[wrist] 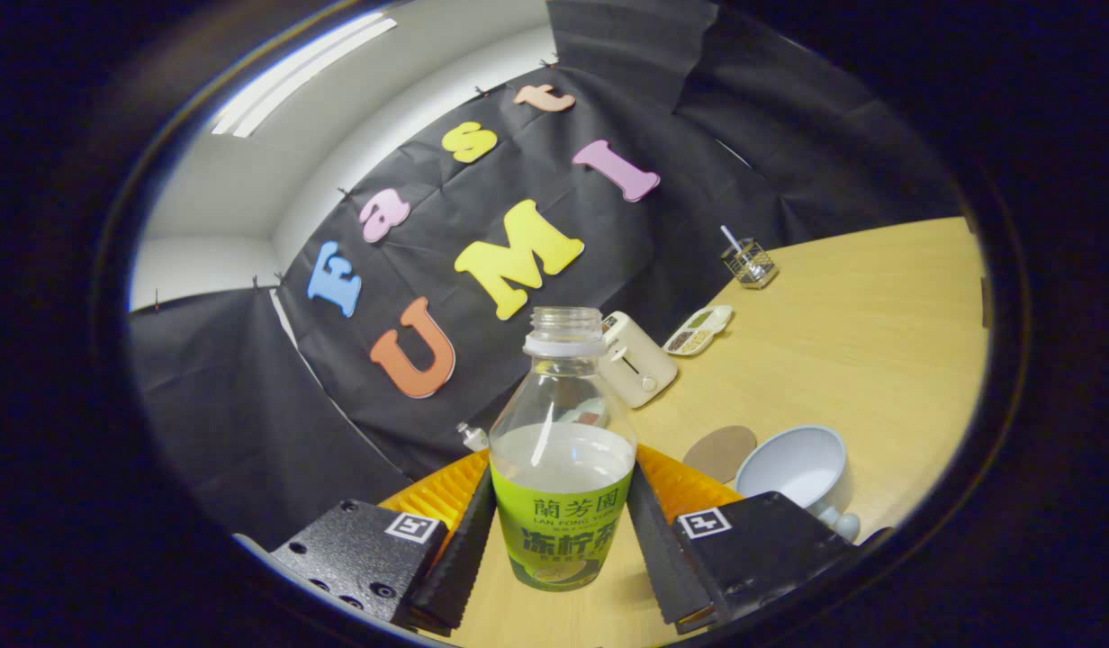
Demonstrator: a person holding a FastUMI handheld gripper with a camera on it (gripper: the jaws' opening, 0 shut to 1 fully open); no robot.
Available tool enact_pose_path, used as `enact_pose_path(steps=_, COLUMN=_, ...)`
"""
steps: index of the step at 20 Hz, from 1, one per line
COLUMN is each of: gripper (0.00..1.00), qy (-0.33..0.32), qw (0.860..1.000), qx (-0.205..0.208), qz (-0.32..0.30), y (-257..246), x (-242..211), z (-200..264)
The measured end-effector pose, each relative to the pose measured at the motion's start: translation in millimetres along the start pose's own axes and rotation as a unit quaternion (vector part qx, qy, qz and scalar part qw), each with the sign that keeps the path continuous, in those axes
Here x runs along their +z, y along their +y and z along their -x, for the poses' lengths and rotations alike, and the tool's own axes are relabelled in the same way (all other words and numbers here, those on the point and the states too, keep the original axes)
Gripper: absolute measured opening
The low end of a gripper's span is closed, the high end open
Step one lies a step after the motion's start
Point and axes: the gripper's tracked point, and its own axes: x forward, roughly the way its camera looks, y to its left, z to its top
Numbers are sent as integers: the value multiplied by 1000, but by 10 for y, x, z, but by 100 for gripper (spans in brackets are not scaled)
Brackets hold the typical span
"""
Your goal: Take the bottle from table, then pour the juice into the cup, finally place the bottle on the coaster
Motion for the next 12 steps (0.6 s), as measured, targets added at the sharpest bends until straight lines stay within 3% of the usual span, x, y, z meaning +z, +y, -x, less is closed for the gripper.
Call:
enact_pose_path(steps=2, gripper=82, qy=-11, qw=998, qx=-15, qz=59, y=-50, x=11, z=14)
enact_pose_path(steps=6, gripper=82, qy=-46, qw=991, qx=-34, qz=118, y=-58, x=110, z=-8)
enact_pose_path(steps=9, gripper=82, qy=-47, qw=982, qx=-69, qz=170, y=-60, x=185, z=-176)
enact_pose_path(steps=12, gripper=82, qy=-54, qw=970, qx=-76, qz=224, y=105, x=305, z=-354)
